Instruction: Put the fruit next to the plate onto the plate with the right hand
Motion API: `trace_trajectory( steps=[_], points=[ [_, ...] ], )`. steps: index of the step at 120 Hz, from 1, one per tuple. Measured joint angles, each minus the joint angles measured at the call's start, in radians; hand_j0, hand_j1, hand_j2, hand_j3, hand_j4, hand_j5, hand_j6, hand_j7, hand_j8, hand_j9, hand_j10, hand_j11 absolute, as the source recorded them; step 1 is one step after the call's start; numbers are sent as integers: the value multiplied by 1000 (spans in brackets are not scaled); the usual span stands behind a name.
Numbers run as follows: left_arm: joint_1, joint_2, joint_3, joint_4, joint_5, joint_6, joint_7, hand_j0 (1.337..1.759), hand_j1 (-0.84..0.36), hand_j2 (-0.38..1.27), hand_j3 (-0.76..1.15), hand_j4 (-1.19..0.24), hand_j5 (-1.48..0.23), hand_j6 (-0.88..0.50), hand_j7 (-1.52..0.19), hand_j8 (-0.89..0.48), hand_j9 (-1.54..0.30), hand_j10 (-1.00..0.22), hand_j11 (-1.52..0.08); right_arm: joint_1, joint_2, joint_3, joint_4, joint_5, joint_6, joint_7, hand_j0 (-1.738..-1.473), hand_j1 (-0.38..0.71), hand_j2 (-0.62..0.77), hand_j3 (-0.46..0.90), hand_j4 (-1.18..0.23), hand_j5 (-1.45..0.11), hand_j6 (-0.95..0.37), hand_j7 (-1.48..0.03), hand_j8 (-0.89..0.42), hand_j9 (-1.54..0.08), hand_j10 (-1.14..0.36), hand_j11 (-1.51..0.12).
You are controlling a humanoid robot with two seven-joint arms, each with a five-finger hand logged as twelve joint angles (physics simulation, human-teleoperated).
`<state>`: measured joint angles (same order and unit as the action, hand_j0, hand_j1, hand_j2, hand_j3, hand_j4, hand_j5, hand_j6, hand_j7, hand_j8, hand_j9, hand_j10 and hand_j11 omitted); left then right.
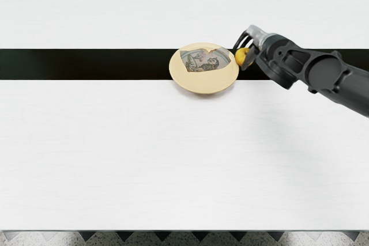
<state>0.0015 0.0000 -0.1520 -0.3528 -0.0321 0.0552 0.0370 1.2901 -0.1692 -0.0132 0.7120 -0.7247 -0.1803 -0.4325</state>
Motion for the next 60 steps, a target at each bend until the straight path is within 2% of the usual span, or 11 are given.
trace_trajectory(
  steps=[44,47,60],
  points=[
    [0,0,0,0,0,0,0,1658,326,4,0,-19,-25,-19,-25,-19,-25,-19,-25,-3,94,15,0,2,1,0,-1658,302,327,0,-642,-899,-427,-864,-390,-874,-602,-880],
    [0,0,0,0,0,0,0,1658,326,4,0,-19,-25,-19,-25,-19,-25,-19,-25,-3,96,16,0,1,-1,0,-1658,284,290,0,-618,-860,-428,-829,-395,-838,-582,-844],
    [0,0,0,0,0,0,0,1658,326,4,0,-19,-25,-19,-25,-19,-25,-19,-25,-4,109,53,1,-2,-3,4,-1658,24,171,0,-365,-508,-253,-489,-234,-495,-344,-498]
  ],
)
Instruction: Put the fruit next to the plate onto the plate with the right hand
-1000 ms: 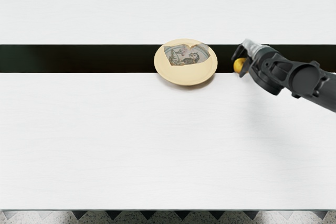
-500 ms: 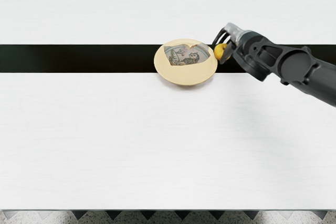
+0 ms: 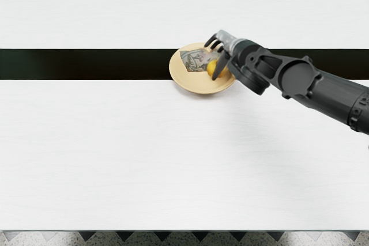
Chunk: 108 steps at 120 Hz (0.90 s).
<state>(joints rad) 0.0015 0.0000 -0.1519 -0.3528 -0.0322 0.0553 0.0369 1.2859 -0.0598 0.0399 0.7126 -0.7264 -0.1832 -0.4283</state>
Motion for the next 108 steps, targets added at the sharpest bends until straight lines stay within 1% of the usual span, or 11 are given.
trace_trajectory(
  steps=[6,12,29,52,57,63,74,79,97,102,108],
  points=[
    [0,0,0,0,0,0,0,1658,326,4,0,-19,-25,-19,-25,-19,-25,-19,-25,-1,0,22,1,0,28,10,-1658,-57,134,0,-286,-397,-199,-383,-183,-387,-269,-390],
    [0,0,0,0,0,0,0,1658,326,4,0,-19,-25,-19,-25,-19,-25,-19,-25,-3,-10,51,2,0,84,42,-1658,-121,106,0,-224,-311,-156,-300,-144,-303,-211,-305],
    [0,0,0,0,0,0,0,1658,326,4,0,-19,-25,-19,-25,-19,-25,-19,-25,1,-45,115,5,-1,313,171,-1658,-235,53,0,-112,-156,-79,-150,-72,-152,-106,-153],
    [0,0,0,0,0,0,0,1658,326,4,0,-19,-25,-19,-25,-19,-25,-19,-25,22,-59,166,13,-3,629,345,-1658,-305,21,0,-45,-61,-32,-59,-29,-59,-42,-60],
    [0,0,0,0,0,0,0,1658,326,4,0,-19,-25,-19,-25,-19,-25,-19,-25,22,-66,171,22,-3,683,405,-1658,-313,17,0,-37,-50,-26,-48,-24,-48,-34,-49],
    [0,0,0,0,0,0,0,1658,326,4,0,-19,-25,-19,-25,-19,-25,-19,-25,18,-80,176,44,-4,725,489,-1658,-321,14,0,-29,-39,-21,-37,-19,-38,-27,-38],
    [0,0,0,0,0,0,0,1658,326,4,0,-19,-25,-19,-25,-19,-25,-19,-25,-11,-118,180,91,-5,766,683,-1658,-332,9,0,-19,-25,-14,-24,-13,-24,-17,-24],
    [0,0,0,0,0,0,0,1658,326,4,0,-19,-25,-19,-25,-19,-25,-19,-25,-27,-132,181,112,-5,775,754,-1658,-335,8,0,-16,-20,-12,-19,-10,-20,-14,-20],
    [0,0,0,0,0,0,0,1658,326,4,0,-19,-25,-19,-25,-19,-25,-19,-25,-132,-168,179,184,-12,789,933,-1658,-343,4,0,-8,-10,-7,-9,-6,-10,-7,-10],
    [0,0,0,0,0,0,0,1658,326,4,0,-19,-25,-19,-25,-19,-25,-19,-25,-160,-192,179,204,-13,791,968,-1658,-344,4,0,-7,-8,-6,-8,-5,-8,-6,-8],
    [0,0,0,0,0,0,0,1658,326,4,0,-19,-25,-19,-25,-19,-25,-19,-25,-185,-218,181,225,-11,792,995,-1658,-346,4,0,-6,-6,-5,-6,-4,-6,-5,-6]
  ],
)
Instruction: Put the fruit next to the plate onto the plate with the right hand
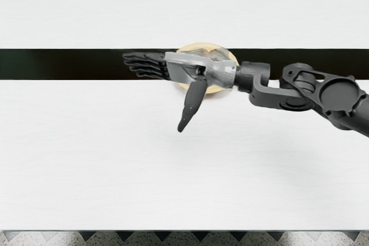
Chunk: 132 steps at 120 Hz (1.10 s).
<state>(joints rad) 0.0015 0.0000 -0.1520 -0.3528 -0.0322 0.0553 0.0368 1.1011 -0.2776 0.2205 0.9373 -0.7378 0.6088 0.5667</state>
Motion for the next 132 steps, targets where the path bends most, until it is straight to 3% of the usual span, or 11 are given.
trace_trajectory(
  steps=[16,43,84,132],
  points=[
    [0,0,0,0,0,0,0,1658,326,4,0,-19,-25,-19,-25,-19,-25,-19,-25,-92,-82,38,26,4,1,32,-1658,-348,3,0,-4,-3,-3,-3,-3,-3,-3,-3],
    [5,0,0,-1,-1,0,0,1658,326,4,0,-19,-25,-19,-25,-19,-25,-19,-25,-193,-250,101,36,7,2,43,-1658,-349,3,0,-2,-1,-2,-1,-1,-1,-1,-1],
    [-14,0,0,0,0,0,0,1658,326,4,0,-19,-25,-19,-25,-19,-25,-19,-25,-252,-536,136,37,7,2,44,-1658,-349,4,0,-2,-1,-3,0,-2,0,-1,0],
    [-28,0,0,1,0,0,0,1658,326,4,0,-19,-25,-18,-25,-19,-25,-19,-25,-300,-693,136,37,7,1,44,-1658,-349,5,0,-4,-1,-5,0,-4,0,-3,0]
  ],
)
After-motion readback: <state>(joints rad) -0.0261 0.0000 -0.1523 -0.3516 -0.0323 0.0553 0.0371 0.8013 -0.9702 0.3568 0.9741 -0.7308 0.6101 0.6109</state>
